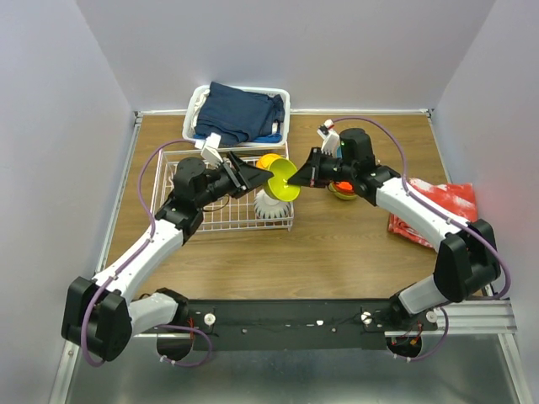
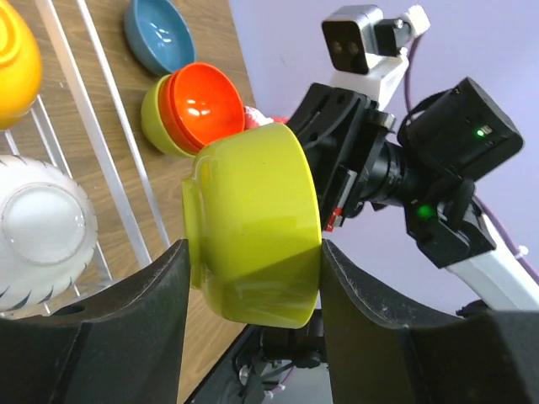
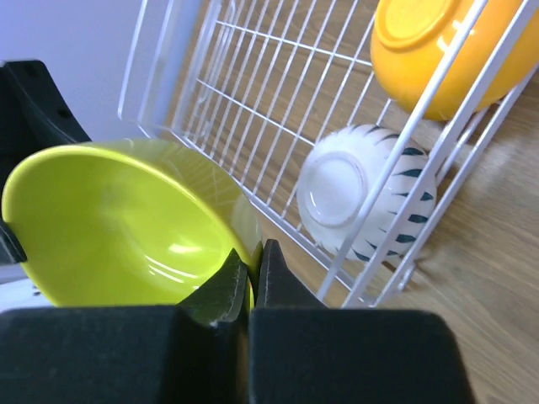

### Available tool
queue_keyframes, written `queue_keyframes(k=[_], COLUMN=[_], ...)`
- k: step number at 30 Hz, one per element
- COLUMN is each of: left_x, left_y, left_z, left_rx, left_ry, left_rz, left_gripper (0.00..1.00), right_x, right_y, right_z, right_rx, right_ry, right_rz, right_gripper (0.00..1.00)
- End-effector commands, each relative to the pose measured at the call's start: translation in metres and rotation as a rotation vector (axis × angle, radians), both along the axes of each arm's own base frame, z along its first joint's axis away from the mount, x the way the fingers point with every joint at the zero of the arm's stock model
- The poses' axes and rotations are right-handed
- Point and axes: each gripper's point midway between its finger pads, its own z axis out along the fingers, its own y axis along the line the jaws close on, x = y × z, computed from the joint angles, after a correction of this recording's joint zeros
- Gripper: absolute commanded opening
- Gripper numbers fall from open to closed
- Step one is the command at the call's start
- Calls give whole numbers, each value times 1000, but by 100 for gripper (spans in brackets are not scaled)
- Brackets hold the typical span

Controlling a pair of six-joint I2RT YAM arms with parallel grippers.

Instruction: Unload the bowls from the dish rack

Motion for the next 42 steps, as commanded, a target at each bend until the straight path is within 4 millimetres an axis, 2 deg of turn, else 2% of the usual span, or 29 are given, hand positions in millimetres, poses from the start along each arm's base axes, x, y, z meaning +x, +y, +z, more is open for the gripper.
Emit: queue_keyframes(k=[1, 2, 3, 5, 6, 8, 9, 10, 12, 13, 17, 19, 21, 22, 24, 25, 28, 29, 32, 35, 38, 39, 41, 42], left_x=[-4, -4, 0, 3, 3, 10, 9, 16, 18, 20, 29, 31, 33, 33, 35, 35, 34, 34, 32, 31, 30, 29, 30, 31], left_y=[2, 6, 11, 20, 25, 37, 42, 50, 59, 62, 76, 81, 86, 86, 91, 91, 90, 90, 90, 93, 96, 96, 96, 95], left_z=[-4, -3, -8, -12, -15, -17, -25, -21, -27, -24, -33, -36, -43, -43, -47, -49, -55, -57, -61, -63, -67, -67, -70, -70], left_rx=[83, 106, 153, 244, 287, 383, 430, 469, 551, 571, 688, 734, 783, 792, 826, 834, 843, 847, 850, 864, 883, 884, 887, 885], left_ry=[-62, -76, -64, -110, -99, -142, -124, -142, -153, -166, -173, -174, -168, -170, -157, -158, -146, -141, -134, -131, -127, -126, -118, -118], left_rz=[-2, 11, 44, 65, 77, 121, 129, 170, 180, 191, 221, 221, 222, 217, 226, 219, 205, 198, 190, 192, 196, 195, 190, 192], left_gripper=[34, 39, 52, 64, 76, 84, 90, 92, 98, 98, 99, 99, 99, 99, 99, 99, 99, 99, 99, 99, 99, 99, 99, 99], right_x=[14, 14, 14, 14, 13, 11, 8, 6, 0, -1, -16, -28, -37, -45, -49, -55, -53, -57, -58, -59, -59, -58, -57, -56], right_y=[-22, -27, -38, -51, -65, -78, -92, -99, -119, -129, -161, -179, -186, -192, -195, -199, -199, -201, -202, -201, -206, -209, -212, -214], right_z=[5, 4, -5, -4, -11, -10, -17, -19, -27, -30, -47, -63, -76, -90, -102, -115, -130, -142, -159, -168, -172, -170, -164, -160], right_rx=[-133, -159, -223, -279, -347, -403, -465, -495, -573, -596, -669, -717, -736, -751, -745, -757, -740, -749, -742, -736, -746, -748, -749, -753], right_ry=[-20, -21, -5, -15, -4, -9, 12, 19, 46, 56, 123, 179, 226, 267, 294, 332, 361, 388, 426, 446, 428, 411, 391, 380], right_rz=[-118, -132, -172, -216, -255, -295, -330, -346, -398, -419, -488, -520, -526, -532, -536, -539, -549, -544, -559, -569, -589, -605, -624, -633], right_gripper=[1, 1, 1, 1, 1, 1, 1, 1, 1, 1, 1, 1, 1, 1, 1, 1, 1, 1, 1, 1, 18, 30, 43, 55])
